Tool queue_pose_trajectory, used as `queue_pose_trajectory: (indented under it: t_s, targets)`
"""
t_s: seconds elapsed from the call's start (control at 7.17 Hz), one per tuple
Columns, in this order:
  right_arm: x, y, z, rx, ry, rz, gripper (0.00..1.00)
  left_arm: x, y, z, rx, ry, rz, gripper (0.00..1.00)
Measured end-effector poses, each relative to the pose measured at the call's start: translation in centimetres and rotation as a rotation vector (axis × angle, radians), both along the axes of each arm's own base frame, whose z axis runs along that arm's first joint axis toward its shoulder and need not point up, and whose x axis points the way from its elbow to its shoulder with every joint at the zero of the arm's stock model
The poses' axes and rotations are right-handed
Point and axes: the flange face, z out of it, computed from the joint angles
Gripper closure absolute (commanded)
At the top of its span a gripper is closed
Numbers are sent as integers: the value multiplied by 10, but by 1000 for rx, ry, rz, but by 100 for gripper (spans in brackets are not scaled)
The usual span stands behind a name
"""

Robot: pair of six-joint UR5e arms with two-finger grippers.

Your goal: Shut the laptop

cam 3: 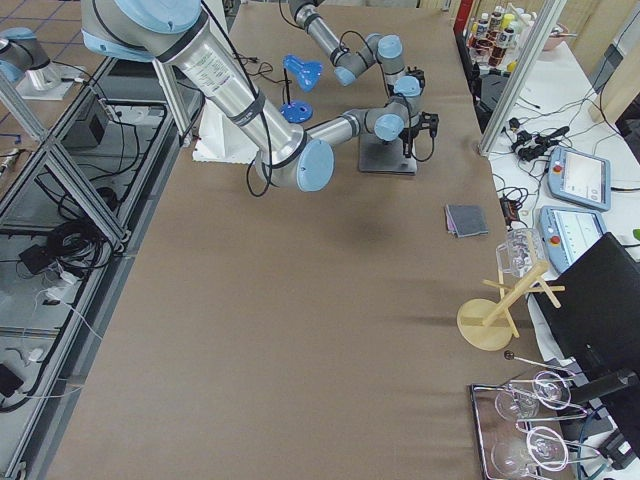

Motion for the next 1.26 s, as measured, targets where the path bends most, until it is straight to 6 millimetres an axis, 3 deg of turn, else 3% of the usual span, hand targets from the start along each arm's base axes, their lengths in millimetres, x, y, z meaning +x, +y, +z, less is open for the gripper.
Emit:
queue_pose_trajectory:
  t_s: [0.14,0.28,0.42,0.56,0.7,0.84,0.98,1.26]
  targets:
    - [7,-5,-3,-12,-16,-9,100,0,-1,-1,-4,4,6,100]
    - [27,-14,-13,-20,-49,-13,100,-11,-6,-9,0,25,20,100]
    - [63,-21,-20,-28,-96,-20,100,-39,-14,-17,2,53,44,100]
    - [114,-25,-17,-39,-144,-27,100,-76,-19,-16,-4,84,74,100]
    - [176,-23,-4,-41,-170,-31,100,-124,-19,-4,-7,118,109,100]
    - [243,-13,19,-30,-173,-39,100,-186,-9,21,-4,146,143,100]
    - [310,9,46,-1,-149,-52,100,-258,7,52,10,161,170,100]
    - [434,68,118,78,-20,-122,100,-397,58,126,60,99,203,100]
